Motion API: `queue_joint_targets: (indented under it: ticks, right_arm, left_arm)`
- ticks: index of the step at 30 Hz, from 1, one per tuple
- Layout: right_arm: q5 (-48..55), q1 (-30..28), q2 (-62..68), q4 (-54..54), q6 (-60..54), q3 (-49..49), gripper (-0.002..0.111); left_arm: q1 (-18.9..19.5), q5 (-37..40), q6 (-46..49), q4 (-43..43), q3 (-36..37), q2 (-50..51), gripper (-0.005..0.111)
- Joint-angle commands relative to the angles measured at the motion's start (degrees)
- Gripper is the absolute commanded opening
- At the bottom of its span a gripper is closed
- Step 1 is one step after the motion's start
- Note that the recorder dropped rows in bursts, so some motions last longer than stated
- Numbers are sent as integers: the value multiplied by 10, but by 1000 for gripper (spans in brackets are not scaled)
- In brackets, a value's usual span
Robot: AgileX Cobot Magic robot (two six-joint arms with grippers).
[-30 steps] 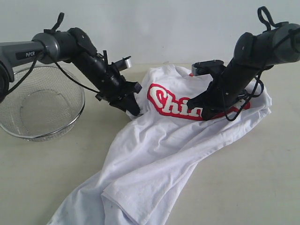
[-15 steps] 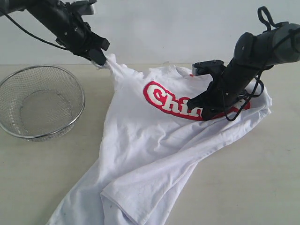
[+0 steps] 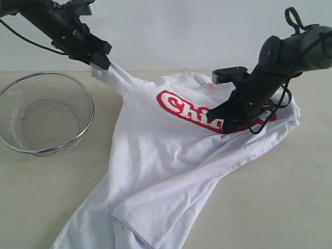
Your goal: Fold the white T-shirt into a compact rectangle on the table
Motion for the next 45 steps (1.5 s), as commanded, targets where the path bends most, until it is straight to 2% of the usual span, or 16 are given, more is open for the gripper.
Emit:
queue_joint_targets:
  ticks: [1, 3, 6, 8, 11, 14, 18, 22, 23, 25, 29, 32, 34, 38, 42, 45]
  right_arm:
    - [30, 0, 12, -6, -3, 4, 0]
    - [30, 0, 12, -6, -3, 4, 0]
    - [28, 0, 12, -5, -3, 4, 0]
    - [28, 0, 10, -4, -3, 4, 0]
    - [45, 0, 0, 0, -3, -9, 0]
    - [47, 0, -27, -1, -3, -26, 0]
    - [46, -1, -64, -22, 10, -52, 0]
    - [84, -1, -101, -147, 80, -70, 0]
    - [123, -4, -116, -203, 116, -70, 0]
    - [198, -27, -142, -239, 142, -67, 0]
    - [219, -109, -212, -172, 132, 8, 0]
    - [173, -124, -274, 8, 14, 121, 0]
    - [138, -86, -291, 108, -41, 183, 0]
    - [120, 11, -290, 113, -47, 242, 0]
    - [74, 111, -290, 113, -57, 276, 0]
    - [30, 167, -289, 112, -48, 281, 0]
  left_arm:
    - [4, -31, -57, 78, -2, 5, 73]
    - [4, -49, -124, 139, -2, 4, 78]
    - [4, -54, -146, 164, -2, 1, 75]
    - [4, -54, -146, 124, -2, -2, 73]
    - [3, -54, -124, -14, -2, -1, 65]
    - [-7, -30, -48, -140, -2, 6, 46]
    - [-40, 8, 31, -160, -2, 17, 4]
    - [-93, 30, 44, -126, -1, 23, 5]
    - [-110, 37, 44, -107, 4, 23, 5]
    - [-126, 34, 44, -82, 30, 23, 5]
    - [-130, 41, 47, -74, 111, 23, 5]
    - [-133, 38, 68, -78, 166, 11, 5]
    - [-134, 36, 71, -78, 206, -5, 5]
    - [-137, 40, 71, -78, 274, -32, 5]
    - [-137, -15, 100, -96, 347, -71, 5]
    - [-137, -25, 100, -95, 384, -99, 5]
